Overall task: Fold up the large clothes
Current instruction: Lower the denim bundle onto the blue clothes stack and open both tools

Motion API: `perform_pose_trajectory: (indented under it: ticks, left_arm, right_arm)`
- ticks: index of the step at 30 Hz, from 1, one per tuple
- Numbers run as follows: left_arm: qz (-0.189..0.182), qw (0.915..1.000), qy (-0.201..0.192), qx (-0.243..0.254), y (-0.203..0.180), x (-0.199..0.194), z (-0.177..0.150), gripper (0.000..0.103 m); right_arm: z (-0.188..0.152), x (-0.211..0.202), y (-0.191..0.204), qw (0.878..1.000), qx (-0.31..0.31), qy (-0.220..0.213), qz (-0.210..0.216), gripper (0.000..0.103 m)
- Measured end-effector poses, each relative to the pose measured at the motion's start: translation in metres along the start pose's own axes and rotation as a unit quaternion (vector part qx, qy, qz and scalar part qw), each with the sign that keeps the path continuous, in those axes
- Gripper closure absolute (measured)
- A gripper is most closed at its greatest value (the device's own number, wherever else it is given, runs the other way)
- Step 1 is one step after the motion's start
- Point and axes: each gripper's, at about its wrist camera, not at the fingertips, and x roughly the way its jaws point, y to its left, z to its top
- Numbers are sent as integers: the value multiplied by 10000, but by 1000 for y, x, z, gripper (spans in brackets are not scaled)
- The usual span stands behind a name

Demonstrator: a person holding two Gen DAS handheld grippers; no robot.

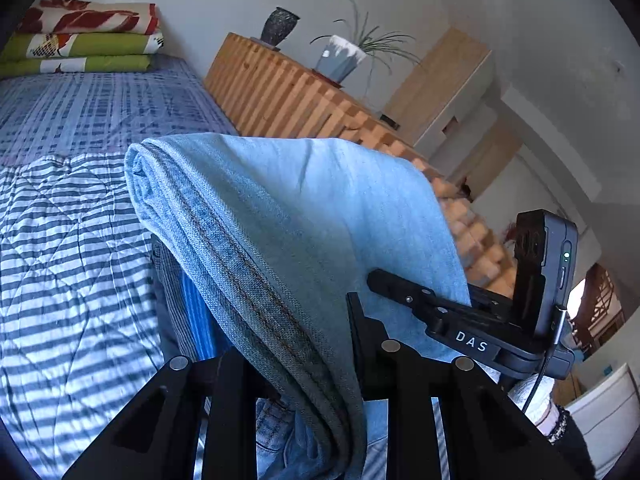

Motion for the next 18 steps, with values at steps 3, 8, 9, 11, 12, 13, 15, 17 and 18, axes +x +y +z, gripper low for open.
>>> perform_pose_trajectory:
  ticks: [3,8,9,11,12,13,15,17,18]
  left_arm:
    - [682,9975,168,55,32,54,6,58]
    - [1148,9871,805,-767,95,94,7,35]
    - [1111,9880,671,-837,99,85,6,30]
    - [1151,9905,420,-627,98,69,9,29]
    - [1165,9910,342,-561,96,63,10,29]
    - [1140,9915,318,-540,94,59,11,29]
    - [1105,9927,240,-410,86,54,17,29]
    - [1020,9946,106,-158,66,46,13,29]
    - [921,9957,119,-7,56,47,9,29]
  right_arm:
    - [2,43,-9,9991,-92,293,-281,82]
    - [-11,93,-59,9867,681,834,-1220,41]
    - [-12,88,-65,9870,829,698,-1187,39]
    - [-11,79,-64,9876,671,540,-1310,39]
    - [-11,75,-63,9877,637,495,-1337,39]
    - [-10,69,-62,9892,652,446,-1232,37]
    - [-5,58,-62,9884,628,406,-1324,37]
    - [-5,40,-65,9855,825,210,-1468,37]
    - [-8,28,-65,9844,952,55,-1476,37]
